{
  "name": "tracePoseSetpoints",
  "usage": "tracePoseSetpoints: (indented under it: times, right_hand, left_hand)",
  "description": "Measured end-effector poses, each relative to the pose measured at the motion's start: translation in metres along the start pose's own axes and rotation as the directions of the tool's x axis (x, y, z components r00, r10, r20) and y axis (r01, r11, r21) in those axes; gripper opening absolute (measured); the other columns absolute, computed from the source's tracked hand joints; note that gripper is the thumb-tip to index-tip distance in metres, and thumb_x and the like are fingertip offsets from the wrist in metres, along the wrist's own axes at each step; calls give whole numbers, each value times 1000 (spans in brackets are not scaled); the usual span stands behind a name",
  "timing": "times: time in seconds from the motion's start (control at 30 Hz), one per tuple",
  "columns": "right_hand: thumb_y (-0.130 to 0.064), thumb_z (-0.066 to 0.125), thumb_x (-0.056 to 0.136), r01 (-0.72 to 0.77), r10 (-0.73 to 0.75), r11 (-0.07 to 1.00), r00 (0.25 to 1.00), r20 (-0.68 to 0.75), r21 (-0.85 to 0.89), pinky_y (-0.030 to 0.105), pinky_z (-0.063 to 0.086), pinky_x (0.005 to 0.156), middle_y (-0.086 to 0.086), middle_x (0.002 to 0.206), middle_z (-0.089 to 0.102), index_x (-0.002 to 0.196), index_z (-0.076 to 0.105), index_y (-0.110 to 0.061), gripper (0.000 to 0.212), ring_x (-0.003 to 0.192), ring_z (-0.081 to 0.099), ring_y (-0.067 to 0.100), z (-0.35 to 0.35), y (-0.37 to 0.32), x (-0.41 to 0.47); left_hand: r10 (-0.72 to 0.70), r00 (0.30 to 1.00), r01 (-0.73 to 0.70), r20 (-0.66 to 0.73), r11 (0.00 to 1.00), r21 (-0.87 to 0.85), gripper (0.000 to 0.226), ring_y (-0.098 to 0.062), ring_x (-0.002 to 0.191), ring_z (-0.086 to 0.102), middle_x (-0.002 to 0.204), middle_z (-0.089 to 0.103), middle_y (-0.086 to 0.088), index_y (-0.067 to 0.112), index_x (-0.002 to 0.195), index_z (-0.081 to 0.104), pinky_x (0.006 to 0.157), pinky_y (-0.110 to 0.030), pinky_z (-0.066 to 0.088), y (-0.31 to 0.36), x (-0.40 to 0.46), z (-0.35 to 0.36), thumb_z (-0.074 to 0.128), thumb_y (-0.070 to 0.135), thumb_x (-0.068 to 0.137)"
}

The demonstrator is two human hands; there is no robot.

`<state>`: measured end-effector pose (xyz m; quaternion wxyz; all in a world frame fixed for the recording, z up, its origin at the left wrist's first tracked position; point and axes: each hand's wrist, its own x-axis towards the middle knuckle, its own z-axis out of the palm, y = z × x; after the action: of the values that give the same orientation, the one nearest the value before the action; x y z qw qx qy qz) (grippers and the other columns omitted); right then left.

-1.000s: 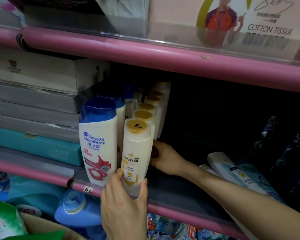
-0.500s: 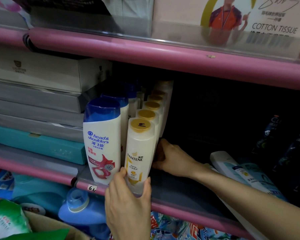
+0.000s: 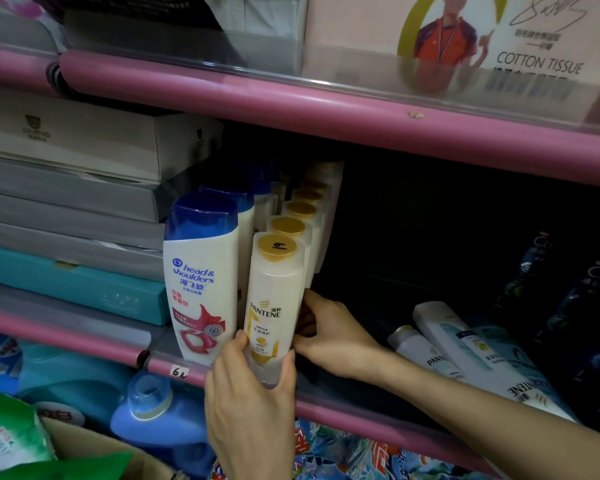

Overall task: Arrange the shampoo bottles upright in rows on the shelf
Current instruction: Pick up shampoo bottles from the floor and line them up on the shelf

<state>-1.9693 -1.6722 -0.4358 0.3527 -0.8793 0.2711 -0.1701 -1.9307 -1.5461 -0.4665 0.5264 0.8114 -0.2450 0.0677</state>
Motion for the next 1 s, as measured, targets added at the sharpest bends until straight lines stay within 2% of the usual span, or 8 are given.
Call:
tracePoseSetpoints:
  times: [0.23,0.4,0.6,1.0]
  right_hand:
    - [-25,67,83,-12,11,999,999,-36,-32,24,55,85,-7,112,66,121,51,-24,41,100,63,6,-1,2,-7]
    - [-22,66,83,-37,36,999,999,-30,-35,33,56,87,-3,111,67,120,51,-19,40,100,64,10,-4,-1,-8]
    - [-21,65,84,-59,57,997,998,-29,-46,37,56,87,0,111,66,119,51,-17,38,100,64,13,-4,-5,-8]
    - [-20,66,84,-84,82,995,996,-43,-49,36,57,86,1,112,65,122,47,-18,42,101,64,15,-2,-5,-6]
  left_hand:
    - [14,1000,-14,2,1000,8,62,-33,88,59,100,65,-11,9,111,59,72,-47,51,-1,0,1,87,25,59]
    - [0,1000,0,-3,1000,3,61,-33,91,58,102,64,-11,9,113,58,74,-47,51,-1,0,1,86,27,62]
    - [-13,1000,13,1,1000,0,58,-29,95,56,101,64,-8,12,110,56,77,-45,49,1,2,-2,84,32,63]
    - [32,999,-32,-1,999,17,56,-31,88,58,92,63,-10,9,105,58,69,-44,49,2,-1,2,87,26,60]
